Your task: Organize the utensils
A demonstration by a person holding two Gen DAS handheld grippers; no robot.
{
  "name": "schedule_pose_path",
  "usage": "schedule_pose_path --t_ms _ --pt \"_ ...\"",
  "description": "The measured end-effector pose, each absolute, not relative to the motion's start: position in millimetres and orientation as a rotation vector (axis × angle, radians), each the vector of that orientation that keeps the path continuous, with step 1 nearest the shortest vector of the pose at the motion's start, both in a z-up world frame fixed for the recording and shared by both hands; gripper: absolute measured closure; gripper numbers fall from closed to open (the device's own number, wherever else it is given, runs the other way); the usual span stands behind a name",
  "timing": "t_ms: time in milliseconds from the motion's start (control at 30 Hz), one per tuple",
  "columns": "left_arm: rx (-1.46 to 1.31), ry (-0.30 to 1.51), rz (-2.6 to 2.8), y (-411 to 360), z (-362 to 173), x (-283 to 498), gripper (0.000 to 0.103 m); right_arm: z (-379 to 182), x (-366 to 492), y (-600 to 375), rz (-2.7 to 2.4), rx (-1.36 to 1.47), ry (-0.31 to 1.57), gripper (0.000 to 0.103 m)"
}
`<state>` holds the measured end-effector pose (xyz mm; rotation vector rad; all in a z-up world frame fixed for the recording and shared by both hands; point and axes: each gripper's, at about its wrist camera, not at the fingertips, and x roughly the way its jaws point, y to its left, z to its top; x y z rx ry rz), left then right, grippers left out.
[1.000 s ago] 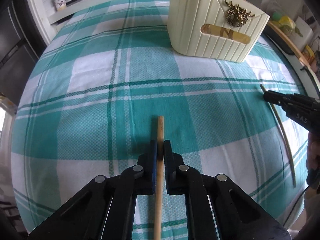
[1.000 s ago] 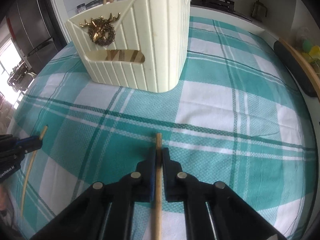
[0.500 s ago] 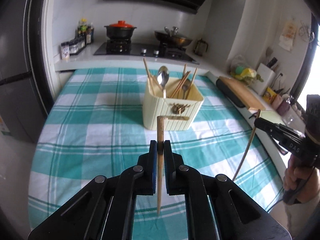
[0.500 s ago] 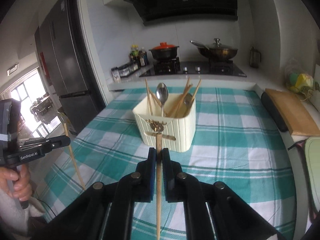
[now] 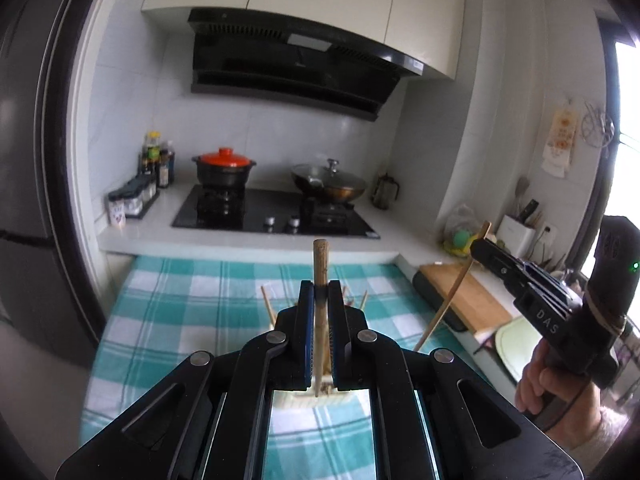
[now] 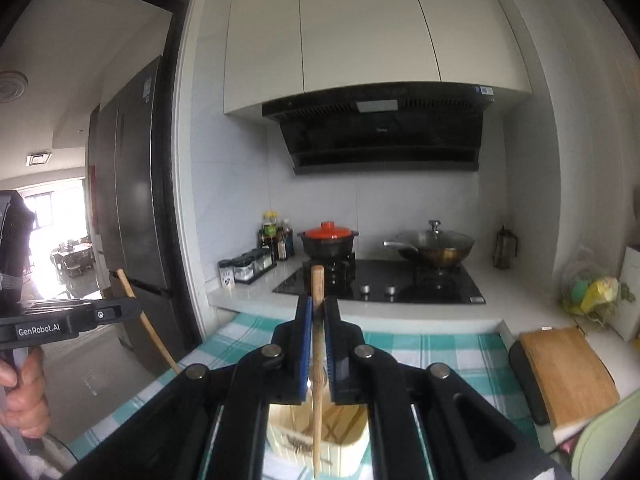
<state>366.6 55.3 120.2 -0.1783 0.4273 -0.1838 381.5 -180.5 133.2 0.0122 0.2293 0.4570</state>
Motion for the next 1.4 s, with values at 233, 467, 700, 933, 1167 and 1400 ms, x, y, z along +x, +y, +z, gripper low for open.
schedule_pose_path --t_ms 233,467,700,933,1167,1400 --pt "-0.154 0.512 -0.153 37.5 100.8 456.6 0.098 96.8 474.6 -152.1 0.475 0.008 0.339 0.097" --pt "-0.153 0.711 -0.136 23.7 25.3 521.1 0.098 0.4 546.7 -132.9 0.501 -0.003 0.731 0.097" --pt "-0.136 0.759 -0.102 26.6 -16.0 527.8 0.058 -40.0 560.4 -146.5 0.484 0.112 0.821 0.083" --pt "-0.019 0.666 0.021 27.6 -2.4 446.2 0.006 -3.8 491.7 -169.6 0.42 0.07 0.731 0.058" --pt "-0.06 0.477 0.101 14.1 4.6 338.7 0.0 31.8 369.9 -182.1 0.391 0.03 0.617 0.023" --pt "-0.017 0.555 0.083 3.9 3.9 286.7 0.0 36.7 284.1 -184.9 0.298 -0.068 0.578 0.015"
